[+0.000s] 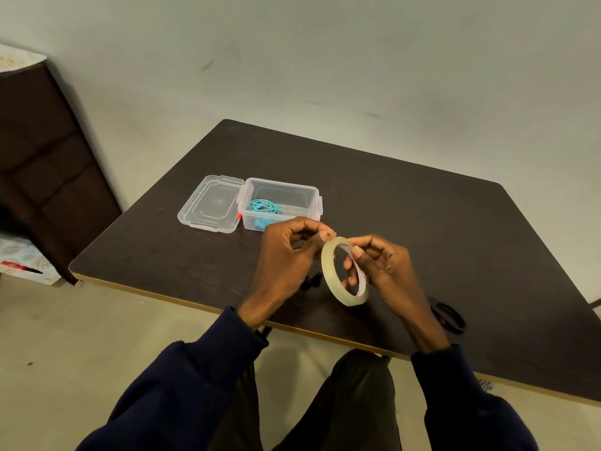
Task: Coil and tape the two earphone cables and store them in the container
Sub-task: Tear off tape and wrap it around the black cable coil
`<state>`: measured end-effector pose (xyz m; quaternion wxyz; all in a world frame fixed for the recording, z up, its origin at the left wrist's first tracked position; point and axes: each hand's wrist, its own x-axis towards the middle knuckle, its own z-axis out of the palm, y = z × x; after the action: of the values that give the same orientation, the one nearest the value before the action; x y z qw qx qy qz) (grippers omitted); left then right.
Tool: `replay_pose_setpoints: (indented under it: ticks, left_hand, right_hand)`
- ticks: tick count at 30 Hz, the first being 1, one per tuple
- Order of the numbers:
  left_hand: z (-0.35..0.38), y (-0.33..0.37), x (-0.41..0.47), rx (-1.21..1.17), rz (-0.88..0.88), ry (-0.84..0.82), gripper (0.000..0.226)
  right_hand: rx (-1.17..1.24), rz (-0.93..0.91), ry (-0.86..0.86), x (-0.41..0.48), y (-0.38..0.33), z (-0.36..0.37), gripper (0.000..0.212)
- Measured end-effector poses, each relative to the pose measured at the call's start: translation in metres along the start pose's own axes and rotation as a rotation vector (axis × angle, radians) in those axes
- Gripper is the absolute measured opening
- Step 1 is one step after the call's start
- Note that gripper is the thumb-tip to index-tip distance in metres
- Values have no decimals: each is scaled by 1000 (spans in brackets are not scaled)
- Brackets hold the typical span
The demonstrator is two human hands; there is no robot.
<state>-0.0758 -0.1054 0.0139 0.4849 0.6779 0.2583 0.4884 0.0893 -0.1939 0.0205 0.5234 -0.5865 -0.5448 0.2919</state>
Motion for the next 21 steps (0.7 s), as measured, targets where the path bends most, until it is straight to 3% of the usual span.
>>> replay_pose_setpoints:
  ticks: [8,13,21]
  left_hand:
    - [-5,5,5,-101,-35,-12,17]
    - [-3,6,5,-157,-144,-46,13]
    - [4,11,4,-196,-208,28,9]
  right_hand:
    - [-45,176,47,-13,5,-6,17]
    - [-60,215,61,-15,6,-10,18]
    - [52,360,-24,-17,2,-17,24]
